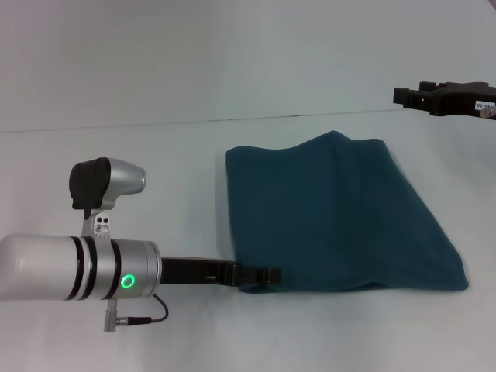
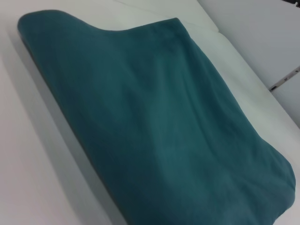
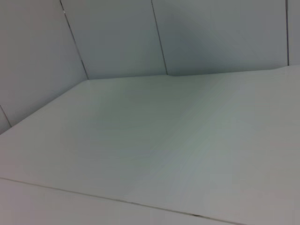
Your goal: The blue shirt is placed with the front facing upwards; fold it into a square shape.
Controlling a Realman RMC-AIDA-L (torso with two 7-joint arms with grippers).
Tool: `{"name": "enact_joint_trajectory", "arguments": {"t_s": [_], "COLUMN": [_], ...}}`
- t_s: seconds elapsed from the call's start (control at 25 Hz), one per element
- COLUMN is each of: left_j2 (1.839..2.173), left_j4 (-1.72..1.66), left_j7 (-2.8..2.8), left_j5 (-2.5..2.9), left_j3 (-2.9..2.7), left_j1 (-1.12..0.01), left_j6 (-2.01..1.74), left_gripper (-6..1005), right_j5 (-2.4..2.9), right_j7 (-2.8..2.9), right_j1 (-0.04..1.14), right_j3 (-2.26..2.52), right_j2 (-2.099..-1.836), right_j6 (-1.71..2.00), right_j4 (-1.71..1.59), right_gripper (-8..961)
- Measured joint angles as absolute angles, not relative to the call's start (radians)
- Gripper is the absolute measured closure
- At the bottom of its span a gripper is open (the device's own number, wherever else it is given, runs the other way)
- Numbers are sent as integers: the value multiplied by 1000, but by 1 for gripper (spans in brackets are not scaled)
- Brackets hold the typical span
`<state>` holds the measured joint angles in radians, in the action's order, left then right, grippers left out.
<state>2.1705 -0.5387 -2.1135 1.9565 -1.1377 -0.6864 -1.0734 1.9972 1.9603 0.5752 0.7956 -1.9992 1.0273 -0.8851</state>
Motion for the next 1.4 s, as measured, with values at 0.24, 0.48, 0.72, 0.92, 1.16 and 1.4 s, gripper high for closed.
{"name": "enact_joint_trajectory", "arguments": {"t_s": [0.24, 0.48, 0.72, 0.92, 1.16, 1.4], "left_j2": [2171, 2170, 2168, 2167, 2167, 2161], "left_j4": [-541, -547, -544, -540, -541, -574], "left_j7": [-2115, -2119, -2119, -2122, -2129, -2129], "left_j5": [1956, 1957, 1963, 1964, 1965, 1966], "left_j3": [-1148, -1152, -1154, -1162, -1167, -1133], "left_j1": [-695, -695, -700, -704, -703, -672], "left_j6": [-1073, -1062, -1055, -1053, -1048, -1057], "left_gripper": [80, 102, 225, 407, 636, 893], "right_j5": [1997, 1997, 1997, 1997, 1997, 1997], "right_j7": [1957, 1957, 1957, 1956, 1954, 1952], "right_j1": [575, 575, 575, 575, 571, 569], "right_j3": [795, 792, 791, 792, 794, 792], "right_j2": [-1999, -1999, -1999, -2000, -2003, -2006], "right_j6": [1027, 1028, 1029, 1028, 1027, 1026], "right_j4": [-885, -885, -885, -885, -885, -885], "right_gripper": [343, 343, 343, 343, 342, 342]}}
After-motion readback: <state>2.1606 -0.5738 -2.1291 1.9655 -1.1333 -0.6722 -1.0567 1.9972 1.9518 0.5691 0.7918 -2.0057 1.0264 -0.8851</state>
